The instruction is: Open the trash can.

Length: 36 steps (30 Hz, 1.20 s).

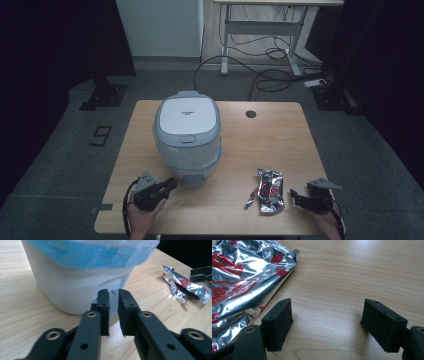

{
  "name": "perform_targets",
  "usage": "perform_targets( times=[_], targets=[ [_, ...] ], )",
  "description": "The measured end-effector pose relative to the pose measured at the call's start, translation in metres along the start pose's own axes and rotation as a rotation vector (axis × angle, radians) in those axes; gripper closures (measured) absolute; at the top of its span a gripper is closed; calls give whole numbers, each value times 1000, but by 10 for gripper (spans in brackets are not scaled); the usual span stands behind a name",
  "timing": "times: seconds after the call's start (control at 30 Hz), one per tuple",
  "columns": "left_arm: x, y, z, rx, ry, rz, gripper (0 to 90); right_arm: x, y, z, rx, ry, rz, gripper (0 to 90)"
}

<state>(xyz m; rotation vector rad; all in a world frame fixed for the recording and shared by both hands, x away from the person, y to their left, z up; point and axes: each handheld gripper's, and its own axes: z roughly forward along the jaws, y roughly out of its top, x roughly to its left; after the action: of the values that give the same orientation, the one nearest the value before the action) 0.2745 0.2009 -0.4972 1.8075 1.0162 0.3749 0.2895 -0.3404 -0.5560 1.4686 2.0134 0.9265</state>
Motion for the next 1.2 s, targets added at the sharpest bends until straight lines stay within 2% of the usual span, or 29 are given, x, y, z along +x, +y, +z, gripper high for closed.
perform_targets(
  times=[0.2, 0.5, 0.6, 0.83, 1.07, 1.2],
  targets=[
    [-3, 5, 8, -8, 17, 25, 894, 0, 0, 0, 0, 0, 2, 239],
    [-5, 8, 15, -8, 25, 18, 900, 0, 0, 0, 1, -2, 2, 238],
    [-4, 9, 22, 12, 15, 10, 900, 0, 0, 0, 1, -2, 2, 238],
    [-8, 5, 43, 85, 2, 37, 900, 0, 0, 0, 1, -2, 2, 238],
    [-8, 4, 55, 118, -2, 57, 900, 0, 0, 0, 1, -2, 2, 238],
    [-7, 3, 61, 136, -4, 48, 900, 0, 0, 0, 1, -2, 2, 238]
  ],
)
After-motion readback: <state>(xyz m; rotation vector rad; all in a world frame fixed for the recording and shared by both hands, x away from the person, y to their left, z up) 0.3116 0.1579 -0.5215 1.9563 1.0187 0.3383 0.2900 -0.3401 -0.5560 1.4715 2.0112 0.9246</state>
